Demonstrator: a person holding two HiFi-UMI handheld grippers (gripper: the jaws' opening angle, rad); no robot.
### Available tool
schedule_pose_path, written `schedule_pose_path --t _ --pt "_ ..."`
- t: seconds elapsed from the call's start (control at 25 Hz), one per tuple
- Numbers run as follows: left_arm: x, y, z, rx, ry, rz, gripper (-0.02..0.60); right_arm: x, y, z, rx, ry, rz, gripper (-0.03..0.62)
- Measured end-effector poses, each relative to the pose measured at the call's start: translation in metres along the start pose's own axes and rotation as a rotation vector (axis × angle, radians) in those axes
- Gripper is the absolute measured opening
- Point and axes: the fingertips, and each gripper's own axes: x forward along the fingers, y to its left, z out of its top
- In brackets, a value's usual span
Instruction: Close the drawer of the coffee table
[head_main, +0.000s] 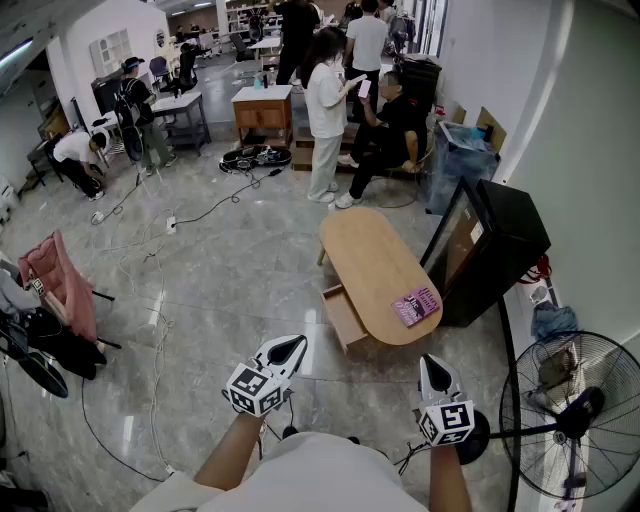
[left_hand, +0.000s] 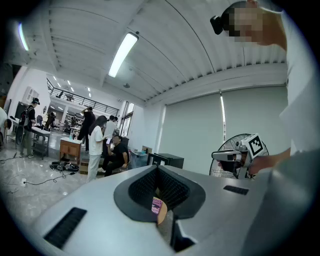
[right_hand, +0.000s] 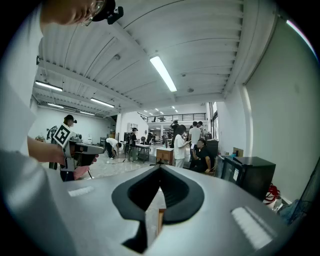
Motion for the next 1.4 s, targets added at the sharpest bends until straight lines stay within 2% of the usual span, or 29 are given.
schedule_pose_path --t 0.72,1.4 --pt "-0.006 0.011 -0.002 -0.009 0.002 -0.022 0.006 0.006 0.016 0.002 0.007 -0.002 -0.022 0.011" --pt "-0.049 0.055 -0.017 -0.024 0.04 -0.037 0.006 0.024 0.072 -0.004 0.025 0.006 -0.052 0.011"
